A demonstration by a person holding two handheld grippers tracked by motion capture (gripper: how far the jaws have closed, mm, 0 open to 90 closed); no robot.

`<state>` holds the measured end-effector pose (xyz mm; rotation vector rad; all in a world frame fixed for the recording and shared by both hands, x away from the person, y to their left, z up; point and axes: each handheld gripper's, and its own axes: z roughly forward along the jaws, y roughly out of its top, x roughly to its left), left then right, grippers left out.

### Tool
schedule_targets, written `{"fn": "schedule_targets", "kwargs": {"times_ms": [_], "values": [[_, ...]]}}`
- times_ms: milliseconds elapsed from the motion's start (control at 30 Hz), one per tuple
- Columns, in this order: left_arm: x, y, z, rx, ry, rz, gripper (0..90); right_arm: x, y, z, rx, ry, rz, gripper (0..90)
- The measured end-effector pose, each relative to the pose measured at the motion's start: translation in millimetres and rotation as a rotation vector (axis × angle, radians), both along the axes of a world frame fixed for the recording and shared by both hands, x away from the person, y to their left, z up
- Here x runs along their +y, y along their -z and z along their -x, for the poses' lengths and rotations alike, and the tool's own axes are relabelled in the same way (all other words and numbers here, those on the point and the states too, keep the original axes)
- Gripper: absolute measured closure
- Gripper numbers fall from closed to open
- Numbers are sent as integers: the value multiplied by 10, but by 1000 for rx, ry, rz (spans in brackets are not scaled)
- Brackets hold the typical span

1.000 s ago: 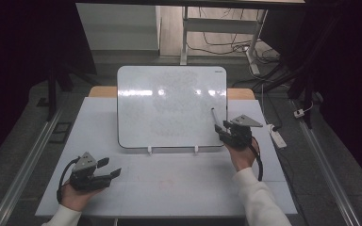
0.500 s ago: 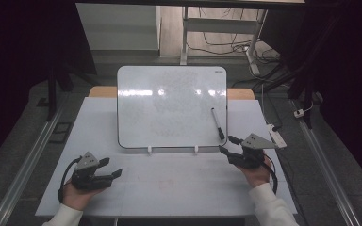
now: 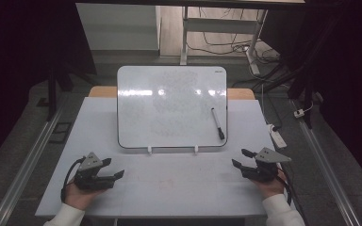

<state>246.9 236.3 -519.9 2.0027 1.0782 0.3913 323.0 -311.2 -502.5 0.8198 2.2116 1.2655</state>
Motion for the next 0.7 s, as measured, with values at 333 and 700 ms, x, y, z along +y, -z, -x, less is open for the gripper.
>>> {"fn": "schedule_targets", "kwargs": {"times_ms": [333, 700], "values": [[-5, 0, 5, -9, 4, -5, 275, 56, 60, -19, 15, -18, 18, 402], [-2, 4, 4, -9, 2, -6, 275, 66, 65, -17, 18, -19, 24, 403]]}}
